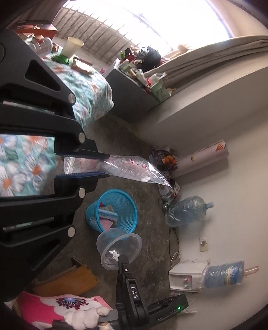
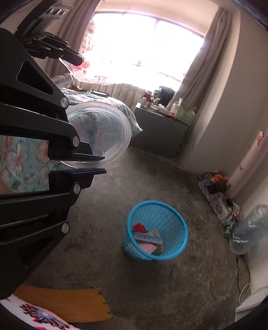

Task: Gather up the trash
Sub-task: 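Carry both items over the blue wastebasket and open both grippers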

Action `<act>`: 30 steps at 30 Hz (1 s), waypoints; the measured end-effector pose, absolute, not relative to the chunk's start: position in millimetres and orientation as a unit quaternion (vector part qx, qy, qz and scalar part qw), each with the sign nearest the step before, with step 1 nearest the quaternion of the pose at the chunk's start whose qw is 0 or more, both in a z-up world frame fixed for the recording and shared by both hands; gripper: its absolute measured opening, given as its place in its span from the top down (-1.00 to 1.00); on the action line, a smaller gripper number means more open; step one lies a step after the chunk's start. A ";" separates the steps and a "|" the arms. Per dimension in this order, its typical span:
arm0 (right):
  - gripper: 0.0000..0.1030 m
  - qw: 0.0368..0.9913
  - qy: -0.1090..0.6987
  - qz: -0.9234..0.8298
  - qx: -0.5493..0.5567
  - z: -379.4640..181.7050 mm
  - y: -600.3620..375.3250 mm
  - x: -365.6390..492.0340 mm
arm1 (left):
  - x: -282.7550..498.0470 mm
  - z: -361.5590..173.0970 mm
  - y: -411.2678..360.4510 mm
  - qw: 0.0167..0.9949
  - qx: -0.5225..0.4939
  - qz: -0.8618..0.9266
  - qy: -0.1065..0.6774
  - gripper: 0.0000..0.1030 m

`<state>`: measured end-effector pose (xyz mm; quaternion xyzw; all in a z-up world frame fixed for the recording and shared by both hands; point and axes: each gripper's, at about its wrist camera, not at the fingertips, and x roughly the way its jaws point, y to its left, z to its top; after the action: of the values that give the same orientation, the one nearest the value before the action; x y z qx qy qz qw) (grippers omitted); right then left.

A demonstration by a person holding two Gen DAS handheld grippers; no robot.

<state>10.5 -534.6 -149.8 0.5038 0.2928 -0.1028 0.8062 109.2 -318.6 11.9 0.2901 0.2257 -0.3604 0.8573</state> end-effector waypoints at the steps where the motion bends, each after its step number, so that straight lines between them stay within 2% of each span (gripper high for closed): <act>1: 0.88 0.805 0.291 -0.107 0.506 -152.3 -537.5 8.1 | 110.6 9.2 -325.9 0.854 0.291 -0.365 0.230 0.80; 8: 0.88 0.796 0.281 -0.173 0.506 -172.9 -569.4 -13.0 | 128.3 -8.2 -368.7 0.834 0.289 -0.389 0.264 0.80; 14: 0.88 0.774 0.280 -0.230 0.518 -195.0 -606.0 -3.1 | 173.7 -33.0 -422.9 0.803 0.250 -0.426 0.334 0.80; 19: 0.88 0.754 0.303 -0.255 0.524 -229.8 -639.8 41.8 | 240.0 -82.8 -482.6 0.741 0.179 -0.453 0.463 0.80; 22: 0.86 0.742 0.322 -0.259 0.528 -260.9 -665.0 79.2 | 272.1 -111.1 -510.8 0.714 0.134 -0.460 0.511 0.77; 23: 0.82 0.739 0.327 -0.266 0.526 -271.7 -671.8 88.8 | 283.9 -120.9 -519.7 0.722 0.126 -0.443 0.516 0.69; 24: 0.47 0.734 0.340 -0.278 0.518 -284.9 -679.1 99.4 | 291.3 -127.8 -524.2 0.732 0.122 -0.431 0.513 0.38; 26: -0.13 0.718 0.368 -0.299 0.510 -305.8 -686.0 112.3 | 306.3 -143.1 -528.4 0.750 0.112 -0.402 0.514 -0.10; 30: -0.13 0.703 0.381 -0.309 0.515 -325.3 -684.5 103.7 | 320.6 -159.4 -521.5 0.756 0.085 -0.361 0.539 -0.07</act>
<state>103.7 -684.5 -325.3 0.5151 0.3807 -0.3093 0.7029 320.6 -521.5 -159.4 0.0845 0.5393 -0.3606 0.7563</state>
